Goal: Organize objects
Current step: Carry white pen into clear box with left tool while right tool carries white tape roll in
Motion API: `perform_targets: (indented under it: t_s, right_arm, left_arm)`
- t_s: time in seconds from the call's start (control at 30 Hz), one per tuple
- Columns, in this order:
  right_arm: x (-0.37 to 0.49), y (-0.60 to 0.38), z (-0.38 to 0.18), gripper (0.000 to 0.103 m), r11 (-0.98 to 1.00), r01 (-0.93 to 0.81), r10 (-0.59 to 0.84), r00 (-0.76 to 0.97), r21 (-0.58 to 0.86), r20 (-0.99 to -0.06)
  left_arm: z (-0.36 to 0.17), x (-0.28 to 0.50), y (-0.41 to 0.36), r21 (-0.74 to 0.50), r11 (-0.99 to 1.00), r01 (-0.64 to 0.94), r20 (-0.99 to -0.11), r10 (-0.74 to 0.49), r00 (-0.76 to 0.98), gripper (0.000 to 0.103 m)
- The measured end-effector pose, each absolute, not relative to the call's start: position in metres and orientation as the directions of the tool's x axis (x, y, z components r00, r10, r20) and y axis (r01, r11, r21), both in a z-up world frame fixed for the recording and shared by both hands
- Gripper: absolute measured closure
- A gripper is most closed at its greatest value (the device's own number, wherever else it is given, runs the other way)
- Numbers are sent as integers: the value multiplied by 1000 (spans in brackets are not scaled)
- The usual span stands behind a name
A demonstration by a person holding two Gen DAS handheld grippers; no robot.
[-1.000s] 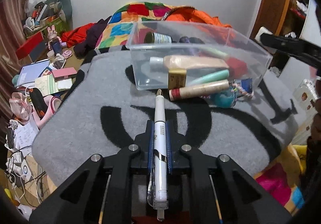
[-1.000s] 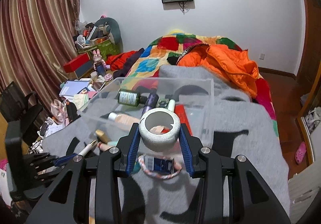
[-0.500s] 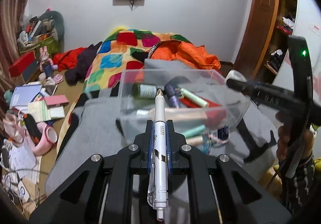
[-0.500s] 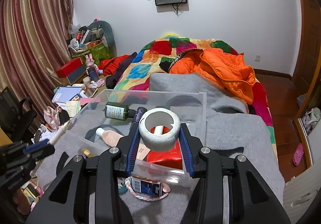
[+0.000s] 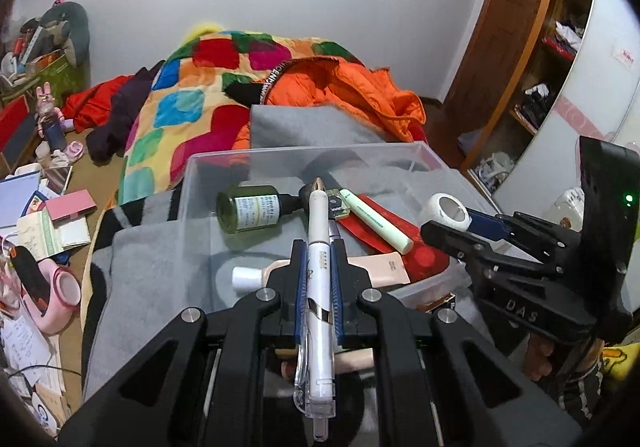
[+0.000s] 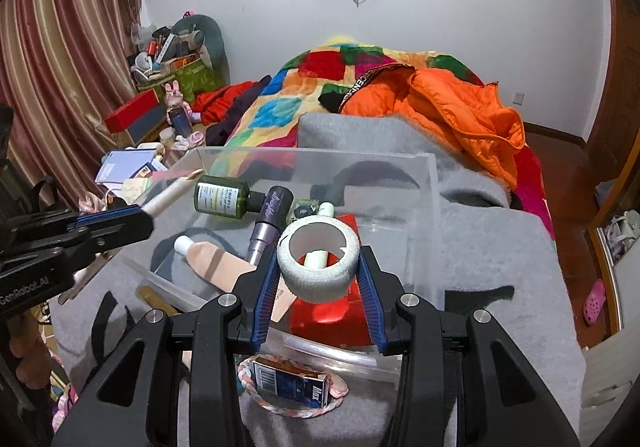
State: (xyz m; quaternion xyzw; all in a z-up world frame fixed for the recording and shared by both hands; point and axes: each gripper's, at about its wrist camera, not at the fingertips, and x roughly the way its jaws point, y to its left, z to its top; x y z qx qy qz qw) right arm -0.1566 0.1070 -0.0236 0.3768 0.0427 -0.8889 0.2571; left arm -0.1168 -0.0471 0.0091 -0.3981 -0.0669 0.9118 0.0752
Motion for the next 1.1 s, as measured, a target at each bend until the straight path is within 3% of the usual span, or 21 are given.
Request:
perform_targets:
  t_s: [0.43, 0.8, 0.87, 1.0, 1.1]
  right_arm:
    - [-160, 102, -30, 67, -868, 488, -400, -583, 90, -707]
    - [-147, 105, -23, 65, -866, 493, -403, -594, 81, -697]
    - [-142, 107, -19, 65, -866, 493, -408, -600, 83, -688]
    - [-132, 113, -11, 64, -863, 497, -422, -611, 91, -670]
    - [-120, 117, -4, 60, -861, 500, -429, -625, 87, -653]
  left_arm:
    - [0, -141, -18, -193, -966, -170, -750, 257, -610, 93]
    - [14, -125, -26, -178, -973, -144, -713, 228, -663, 92]
    - [18, -117, -28, -152, -980, -125, -701, 196, -685, 90]
    - [22, -99, -33, -133, -986, -97, -676, 163, -719, 75]
    - [23, -86, -37, -112, -992, -63, -661, 122, -741, 72]
